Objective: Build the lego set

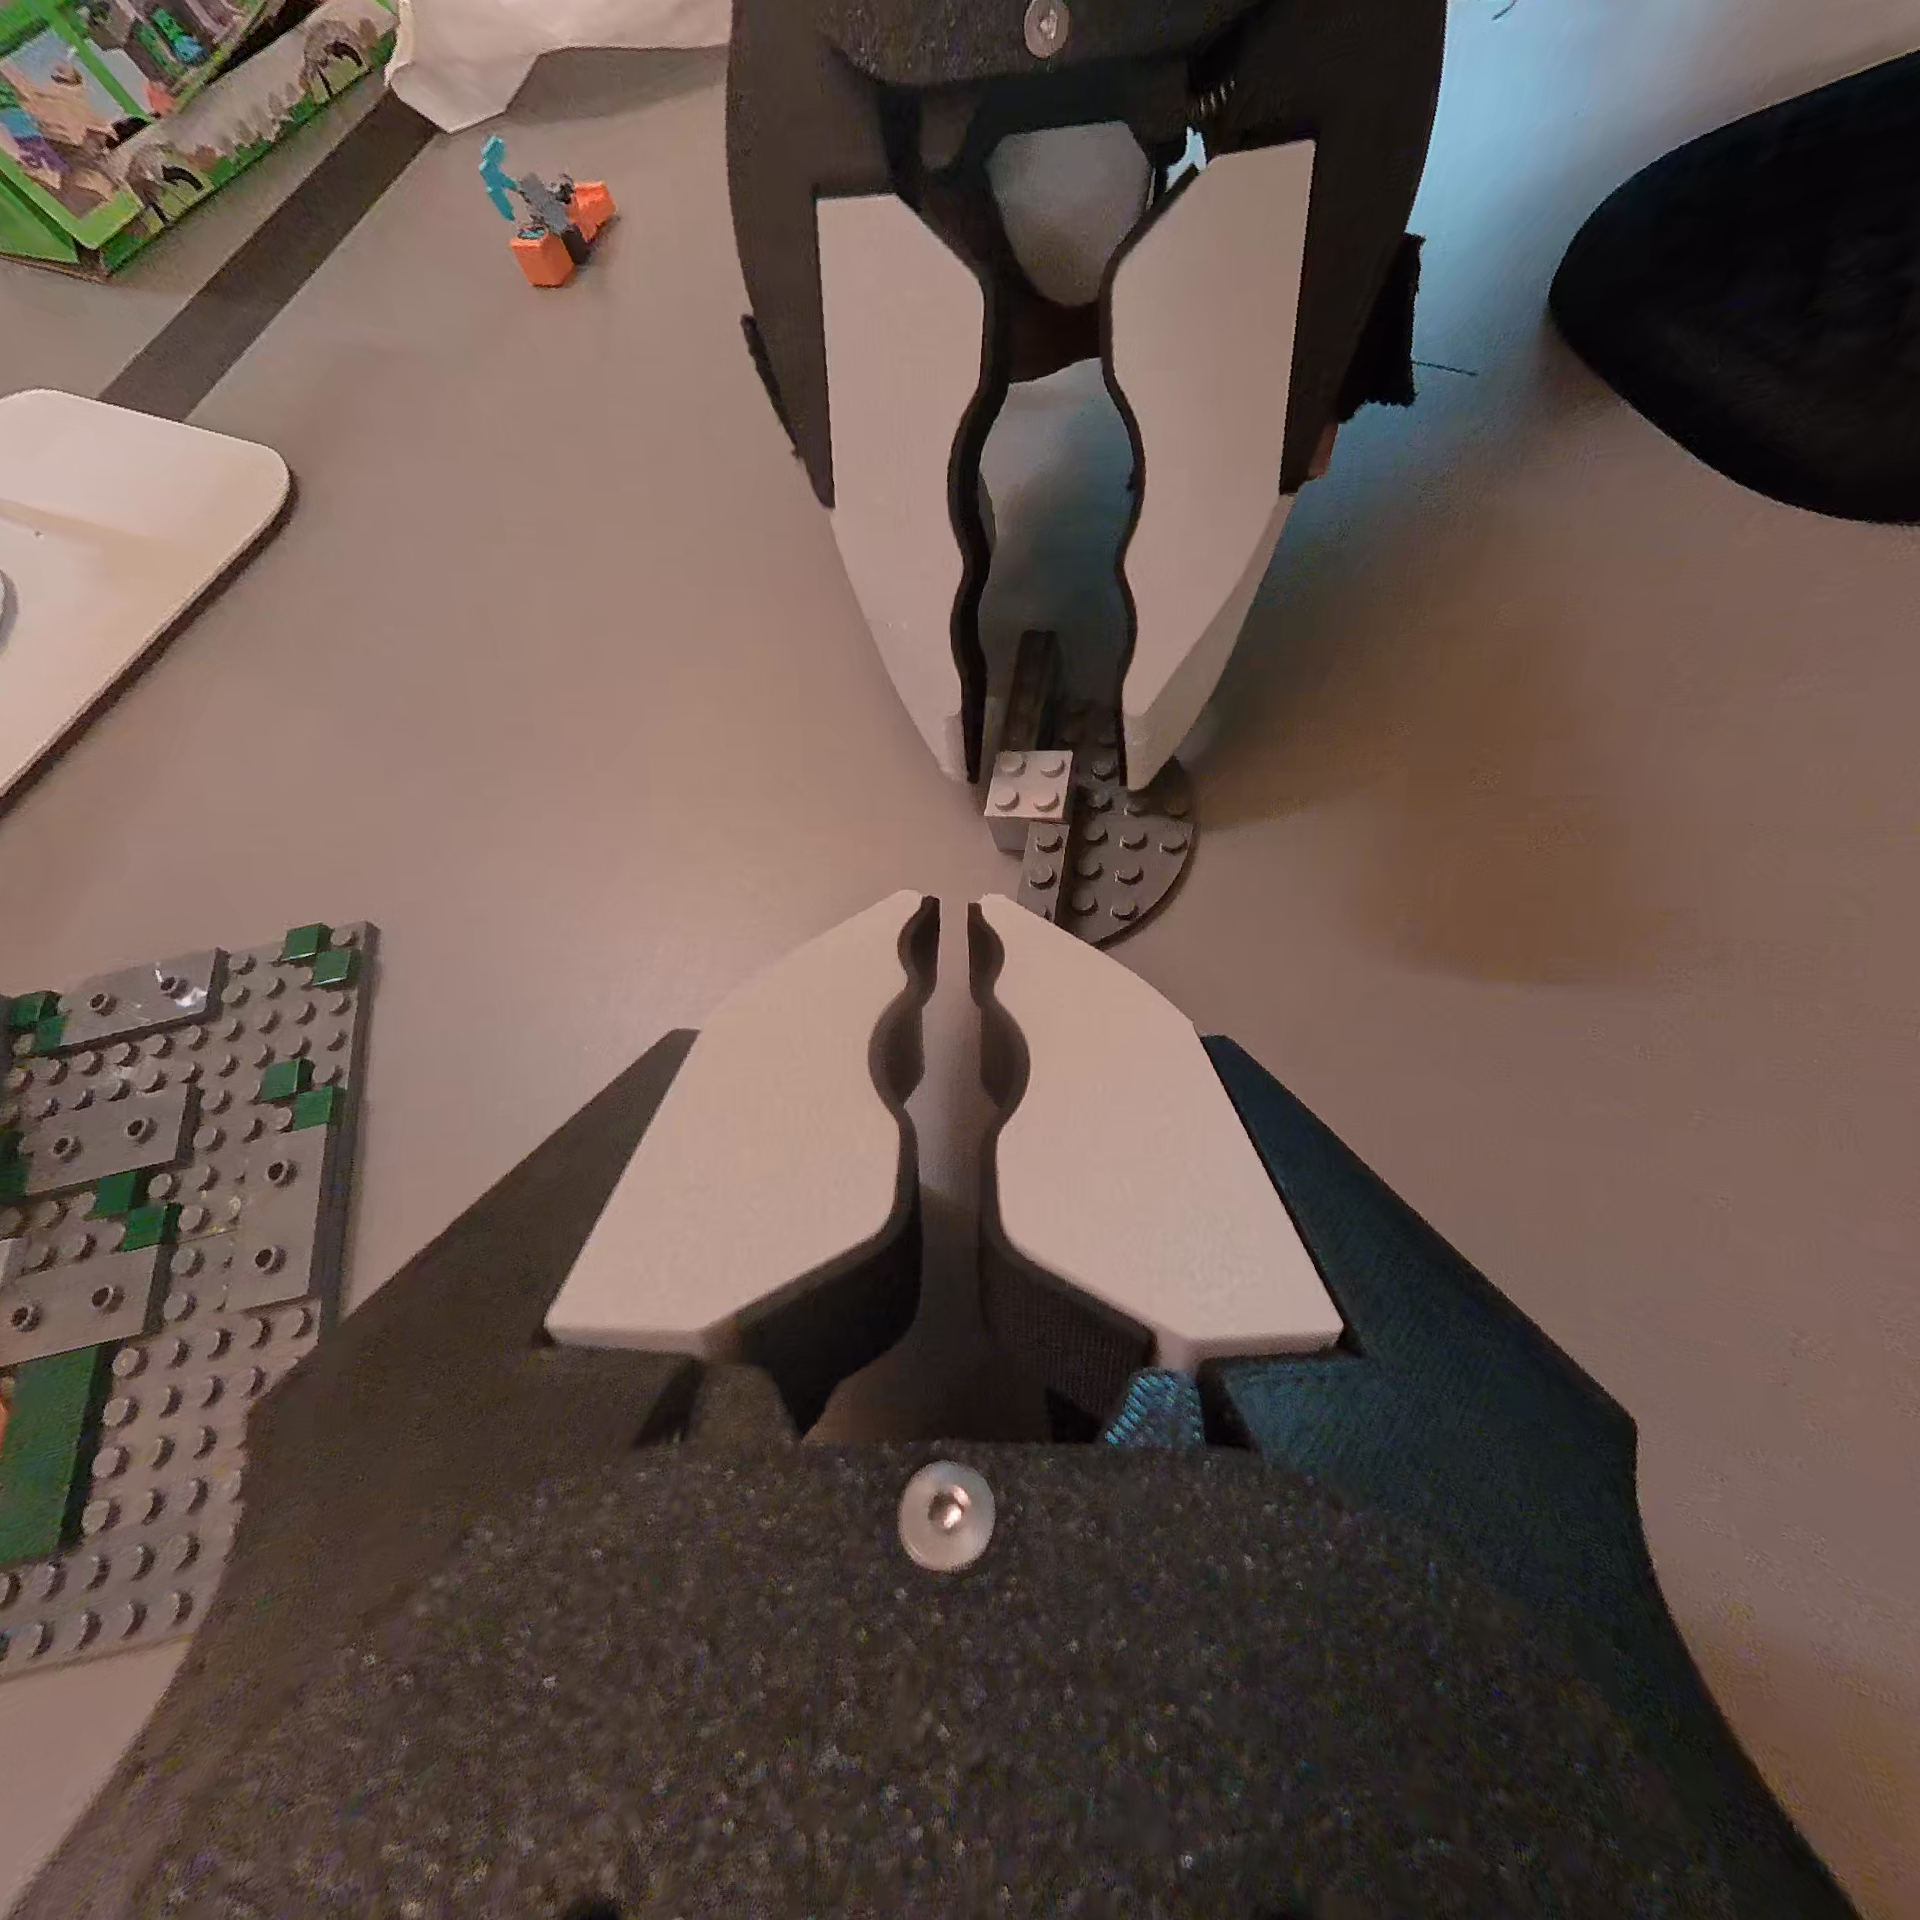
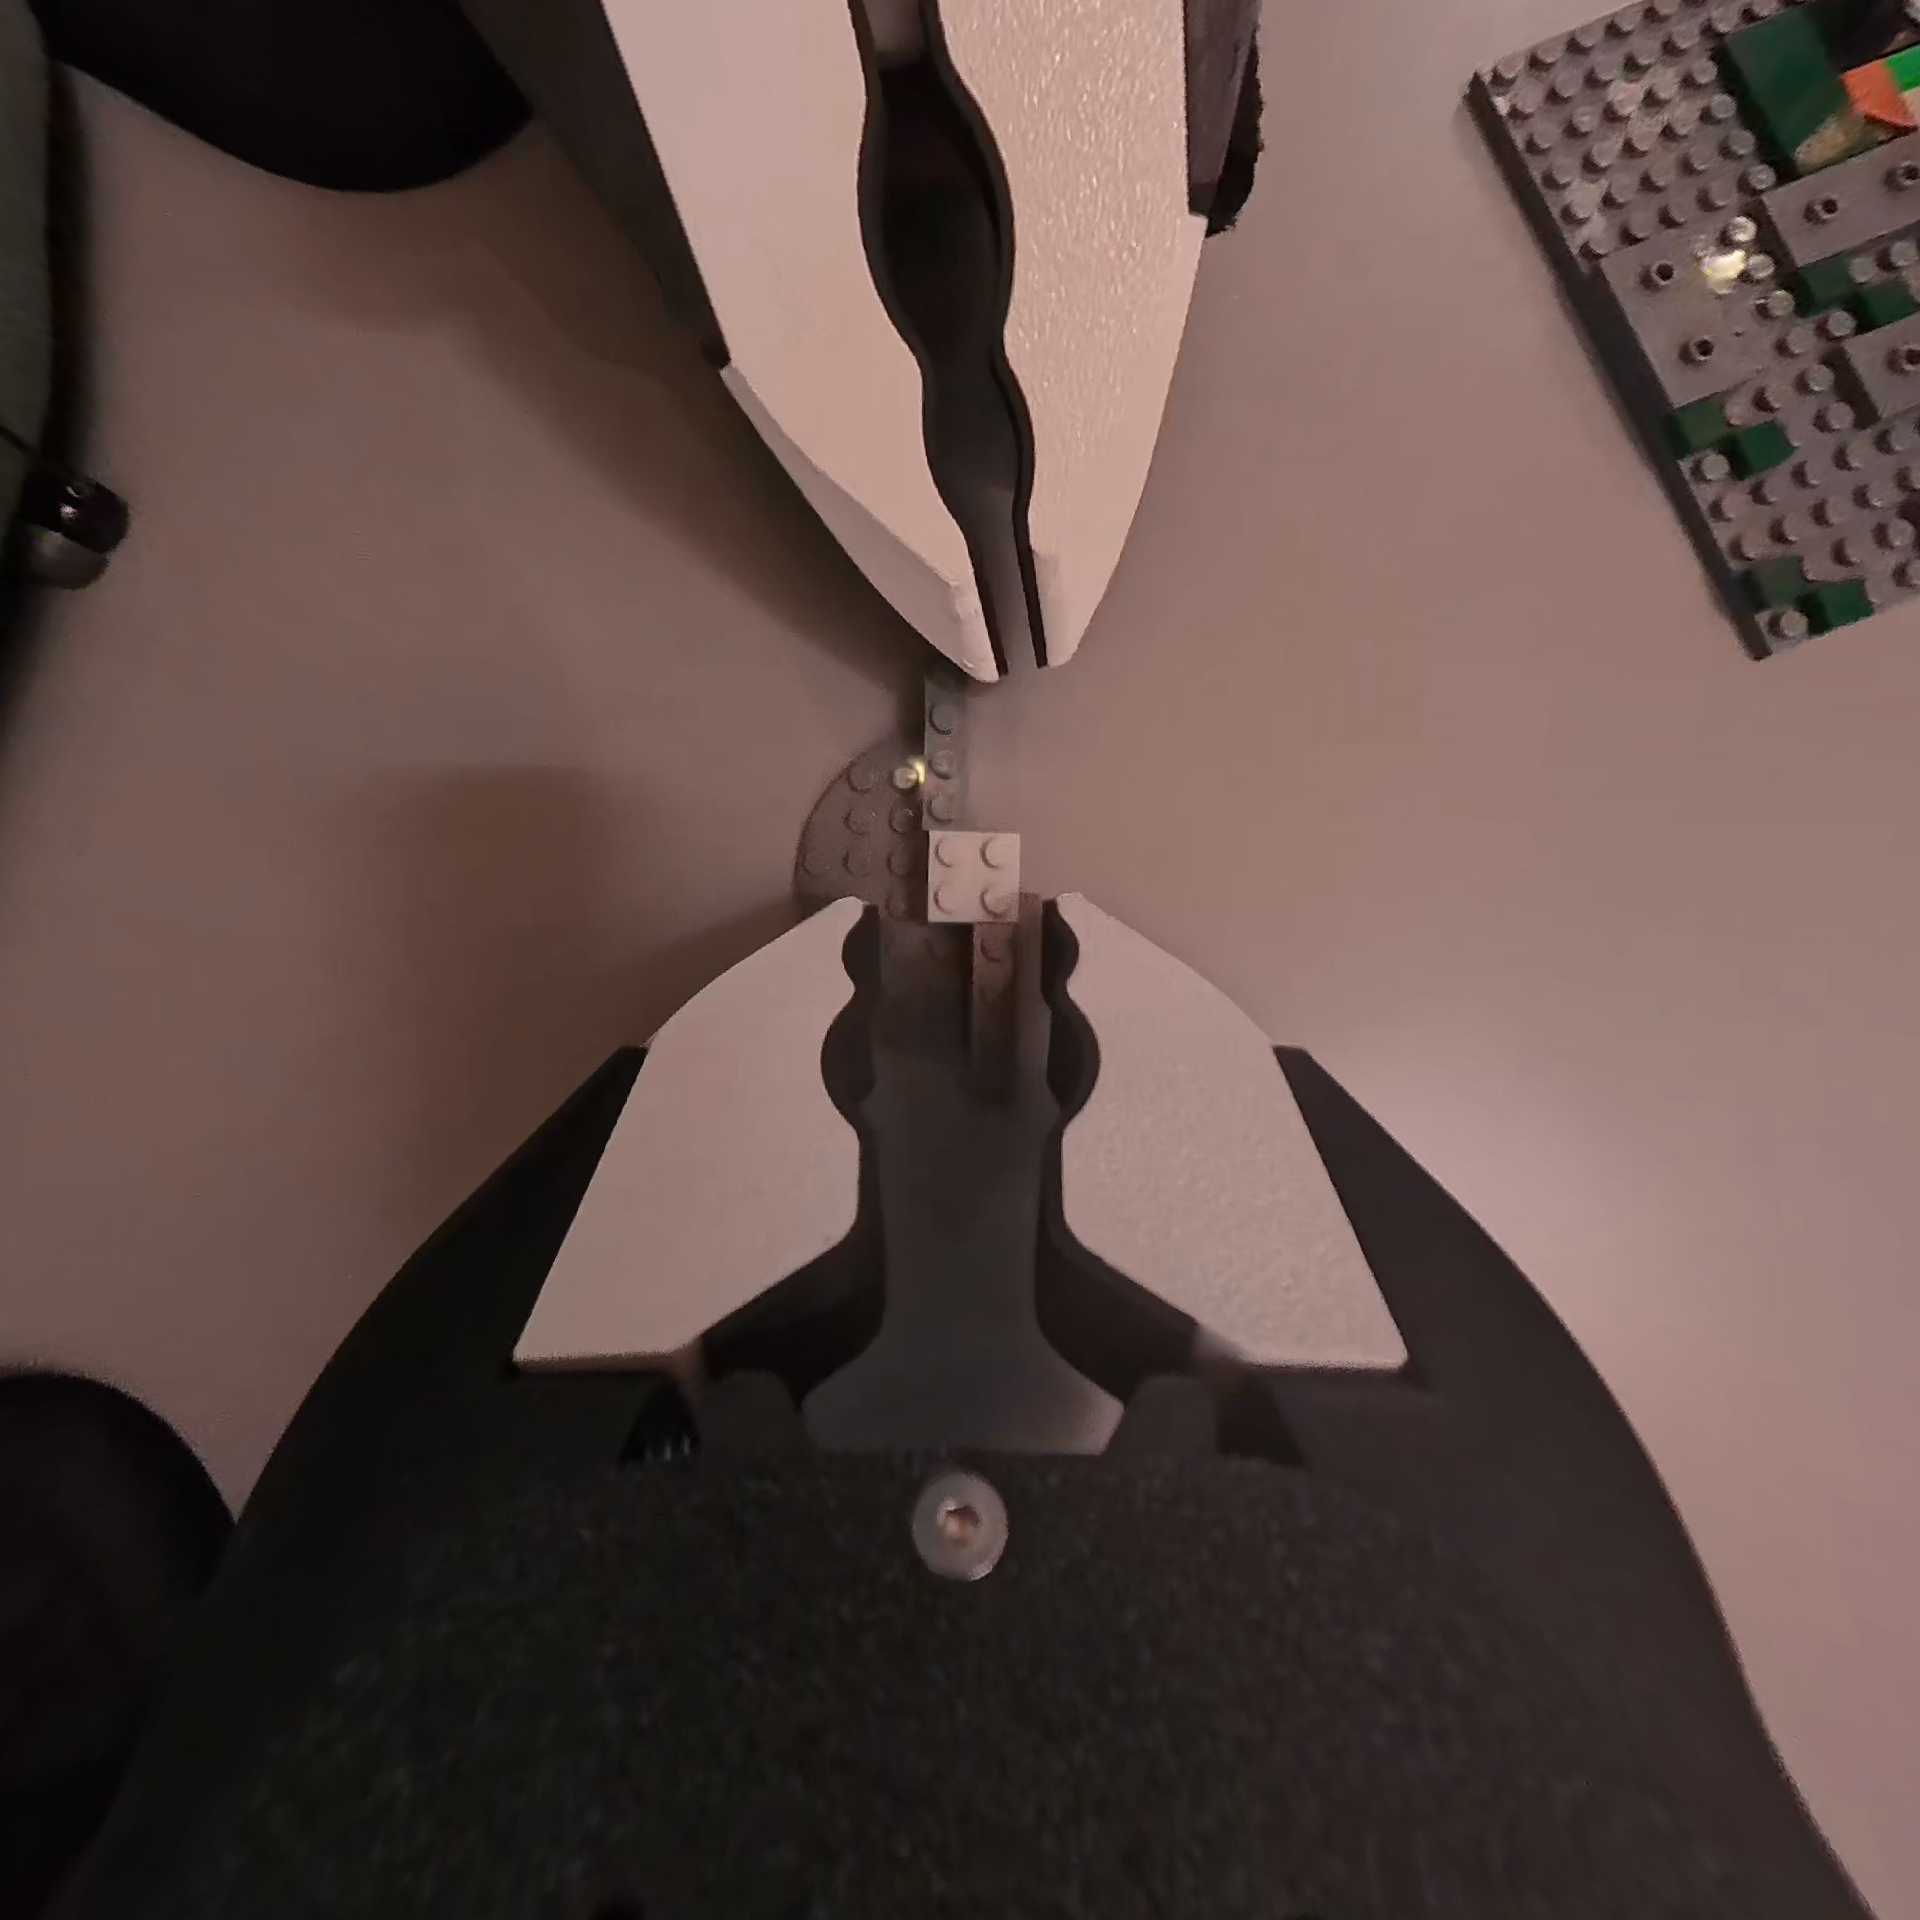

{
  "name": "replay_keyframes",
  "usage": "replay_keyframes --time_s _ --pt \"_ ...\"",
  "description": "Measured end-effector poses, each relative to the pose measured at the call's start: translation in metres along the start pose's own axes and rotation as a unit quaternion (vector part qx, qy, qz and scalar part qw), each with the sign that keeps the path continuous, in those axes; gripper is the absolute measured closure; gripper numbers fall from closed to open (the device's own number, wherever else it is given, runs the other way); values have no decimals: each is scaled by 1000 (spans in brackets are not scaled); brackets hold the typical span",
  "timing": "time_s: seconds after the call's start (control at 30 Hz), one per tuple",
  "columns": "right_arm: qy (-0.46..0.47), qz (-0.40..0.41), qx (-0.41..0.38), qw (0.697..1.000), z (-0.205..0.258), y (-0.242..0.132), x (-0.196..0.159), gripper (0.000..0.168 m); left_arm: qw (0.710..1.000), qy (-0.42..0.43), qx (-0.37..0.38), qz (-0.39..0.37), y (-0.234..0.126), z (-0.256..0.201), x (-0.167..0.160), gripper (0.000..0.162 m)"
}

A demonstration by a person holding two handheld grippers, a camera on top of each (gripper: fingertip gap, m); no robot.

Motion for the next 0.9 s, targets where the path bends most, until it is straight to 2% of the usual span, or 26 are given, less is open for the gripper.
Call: replay_keyframes --time_s 0.23,0.9 --pt "-34 52 11 998 11 9 4 120 1000 -5 -4 -1 0 0 0 157" --pt "-38 37 -9 999 16 6 9 129 1000 -4 -11 -5 -1 -2 1 157"
Point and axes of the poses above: each gripper's, where its closed fingertips meet, y out along the fingers, x out of its top, z = x × y across the jaws, the point moved 2 cm from there along -y, back along the fingers, and after that the axes turned 12 degrees about -y, right-handed, at the moved point
